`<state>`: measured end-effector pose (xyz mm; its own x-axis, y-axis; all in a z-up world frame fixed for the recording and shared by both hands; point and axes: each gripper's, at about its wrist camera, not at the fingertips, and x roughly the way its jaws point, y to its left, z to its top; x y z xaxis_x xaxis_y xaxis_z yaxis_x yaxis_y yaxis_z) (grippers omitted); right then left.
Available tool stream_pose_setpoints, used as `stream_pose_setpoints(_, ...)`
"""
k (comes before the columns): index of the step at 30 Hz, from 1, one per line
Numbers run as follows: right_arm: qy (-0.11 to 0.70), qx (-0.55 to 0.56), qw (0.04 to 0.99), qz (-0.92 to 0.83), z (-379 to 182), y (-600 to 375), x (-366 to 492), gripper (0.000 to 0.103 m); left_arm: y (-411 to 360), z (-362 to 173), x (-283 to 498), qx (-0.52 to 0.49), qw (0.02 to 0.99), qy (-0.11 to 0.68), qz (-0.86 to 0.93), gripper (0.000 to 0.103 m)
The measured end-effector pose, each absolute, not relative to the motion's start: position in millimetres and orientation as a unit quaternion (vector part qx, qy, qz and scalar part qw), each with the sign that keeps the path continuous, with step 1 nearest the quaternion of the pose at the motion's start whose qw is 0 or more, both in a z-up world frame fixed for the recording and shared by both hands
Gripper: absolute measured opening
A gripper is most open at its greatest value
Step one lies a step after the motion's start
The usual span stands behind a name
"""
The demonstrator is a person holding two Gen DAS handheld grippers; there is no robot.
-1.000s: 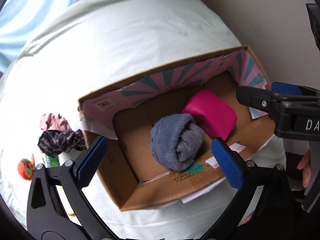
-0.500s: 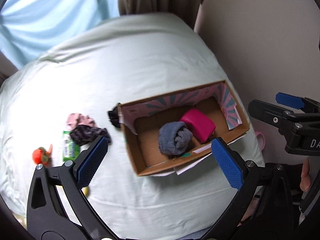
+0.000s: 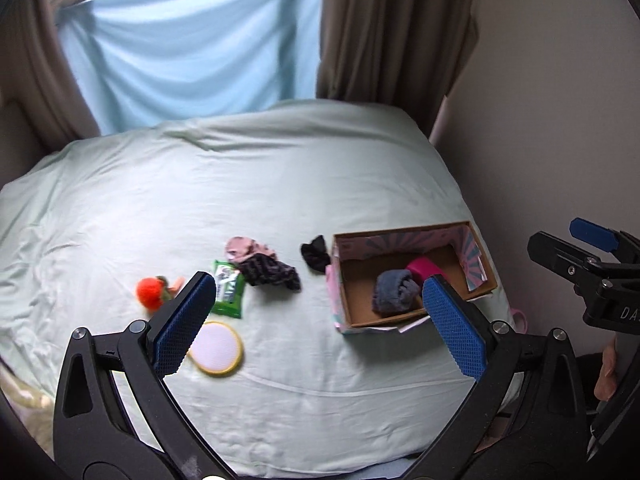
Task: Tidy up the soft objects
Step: 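Withdraw both grippers from the box and move toward remaining items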
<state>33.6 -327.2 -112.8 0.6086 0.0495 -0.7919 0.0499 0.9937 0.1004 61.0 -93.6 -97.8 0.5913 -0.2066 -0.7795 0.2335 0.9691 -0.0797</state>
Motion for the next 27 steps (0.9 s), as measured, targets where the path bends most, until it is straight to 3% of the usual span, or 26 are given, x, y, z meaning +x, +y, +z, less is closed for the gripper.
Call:
stream_pose_setpoints(13, 0.395, 0.043, 0.918, -0.011, -87.8, -244.4, -13.8, 0.103, 20.0, -63.9, 19.5, -0.008, 0.917, 0.390, -0.078, 0.103)
stream_pose_setpoints(27, 0.381, 0.060, 0.923, 0.004, -98.0, -168.6, 9.6, 0.103, 104.2, -78.1, 43.7, -0.010, 0.923, 0.380, -0.059, 0.103)
